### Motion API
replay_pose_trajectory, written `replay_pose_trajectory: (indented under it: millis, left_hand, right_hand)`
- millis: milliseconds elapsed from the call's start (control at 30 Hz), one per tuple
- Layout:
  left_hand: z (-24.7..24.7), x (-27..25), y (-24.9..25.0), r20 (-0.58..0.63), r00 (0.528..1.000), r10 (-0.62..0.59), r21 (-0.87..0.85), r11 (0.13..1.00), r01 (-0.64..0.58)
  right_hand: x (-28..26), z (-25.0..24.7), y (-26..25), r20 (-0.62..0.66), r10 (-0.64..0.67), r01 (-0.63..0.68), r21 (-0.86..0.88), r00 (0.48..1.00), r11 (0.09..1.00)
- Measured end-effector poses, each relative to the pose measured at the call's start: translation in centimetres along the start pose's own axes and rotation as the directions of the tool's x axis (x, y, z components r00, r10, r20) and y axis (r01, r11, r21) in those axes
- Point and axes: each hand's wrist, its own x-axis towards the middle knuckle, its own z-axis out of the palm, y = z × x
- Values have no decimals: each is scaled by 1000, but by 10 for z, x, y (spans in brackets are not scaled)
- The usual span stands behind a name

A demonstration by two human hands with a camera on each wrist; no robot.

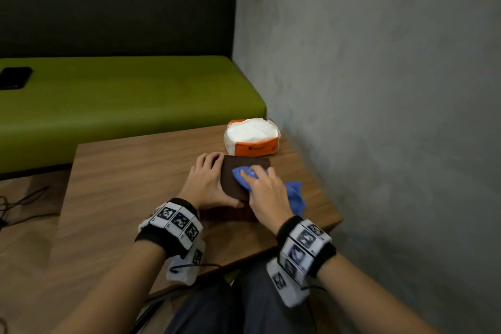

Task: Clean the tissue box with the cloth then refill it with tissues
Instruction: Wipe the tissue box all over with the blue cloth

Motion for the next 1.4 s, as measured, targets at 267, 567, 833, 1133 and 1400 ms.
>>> replay_pose_trajectory:
  millis: [267,567,833,1133,1400]
  left_hand:
    - [2,-3,12,-43,998,-44,-40,998,42]
    - [-14,-9,-1,-60,949,-310,-637,744,203]
    - [-20,4,18,406,814,-415,-806,258,533]
    - [-8,10,-3,267,779,-567,-961,-103,255]
    - [-15,0,7,24,915,-403,-992,105,72]
  right_hand:
    - [-2,-3,4,3,85,-85,-8,996,996]
    - [3,-25,54,-166,244,-175,344,955,922]
    - [44,-11,79,196,364,-378,752,910,540]
    - [15,-31,58,-333,284,78,761,899,644]
    - [19,-21,64,-185,452,-142,790,873,597]
